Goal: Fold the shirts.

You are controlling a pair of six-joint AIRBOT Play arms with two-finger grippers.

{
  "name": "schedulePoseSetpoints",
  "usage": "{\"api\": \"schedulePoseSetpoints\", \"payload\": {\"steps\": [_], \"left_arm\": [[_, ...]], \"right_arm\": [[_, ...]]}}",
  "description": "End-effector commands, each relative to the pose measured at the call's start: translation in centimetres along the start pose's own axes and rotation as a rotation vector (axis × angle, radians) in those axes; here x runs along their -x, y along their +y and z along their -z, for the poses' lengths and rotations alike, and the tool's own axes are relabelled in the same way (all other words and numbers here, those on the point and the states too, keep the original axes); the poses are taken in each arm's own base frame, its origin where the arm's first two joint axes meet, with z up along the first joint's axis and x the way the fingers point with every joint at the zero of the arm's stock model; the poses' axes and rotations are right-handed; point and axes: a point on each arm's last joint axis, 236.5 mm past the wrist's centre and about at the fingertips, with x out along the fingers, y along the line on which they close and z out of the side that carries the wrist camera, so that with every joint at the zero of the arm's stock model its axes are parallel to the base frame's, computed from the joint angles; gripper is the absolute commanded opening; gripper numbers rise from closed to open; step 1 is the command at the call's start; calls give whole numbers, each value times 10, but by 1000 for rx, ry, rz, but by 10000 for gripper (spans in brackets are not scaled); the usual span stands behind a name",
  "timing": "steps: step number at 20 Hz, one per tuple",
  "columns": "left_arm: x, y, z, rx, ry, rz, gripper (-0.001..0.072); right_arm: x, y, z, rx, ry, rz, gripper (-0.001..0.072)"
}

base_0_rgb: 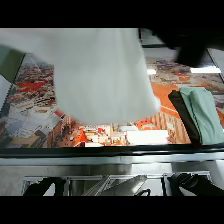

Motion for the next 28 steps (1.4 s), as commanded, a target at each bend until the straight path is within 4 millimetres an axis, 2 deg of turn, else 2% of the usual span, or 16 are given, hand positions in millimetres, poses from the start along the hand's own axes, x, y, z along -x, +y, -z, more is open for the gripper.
{"api": "schedulePoseSetpoints", "payload": {"steps": [1,3,4,6,9,12,14,16,18,20,21,22,23,24,26,28], "left_arm": [[20,1,-6,-12,-22,-72,11],[-3,24,38,80,85,-73,11],[-19,37,71,149,163,-61,11],[-49,61,149,275,338,-51,11],[-81,78,286,411,620,-33,11],[-86,99,435,464,873,-115,12],[-83,118,504,524,952,-189,11],[-80,139,547,571,1009,-246,11],[-82,153,571,601,1052,-268,12],[-91,158,582,628,1066,-267,13],[-98,160,581,652,1066,-257,213],[-105,156,577,682,1072,-229,656],[-110,154,565,730,1075,-200,688],[-113,153,549,756,1081,-165,688],[-107,158,507,789,1090,-120,688],[-82,161,470,821,1109,-114,687]], "right_arm": [[34,-11,12,86,80,121,16],[12,-21,50,43,198,99,16],[-5,-28,78,9,272,84,16],[-41,-42,139,-78,415,49,17],[-97,-48,248,-277,624,-58,18],[-150,-52,365,-474,761,-128,17],[-174,-65,433,-558,840,-100,17],[-188,-74,476,-623,871,-74,17],[-195,-82,495,-655,872,-50,17],[-197,-93,494,-657,849,-26,18],[-198,-98,489,-657,836,-21,24],[-196,-104,480,-671,826,-14,163],[-189,-109,467,-688,826,-15,401],[-179,-117,452,-708,827,-15,468],[-144,-144,417,-725,821,-10,467],[-98,-180,393,-746,806,46,467]]}}
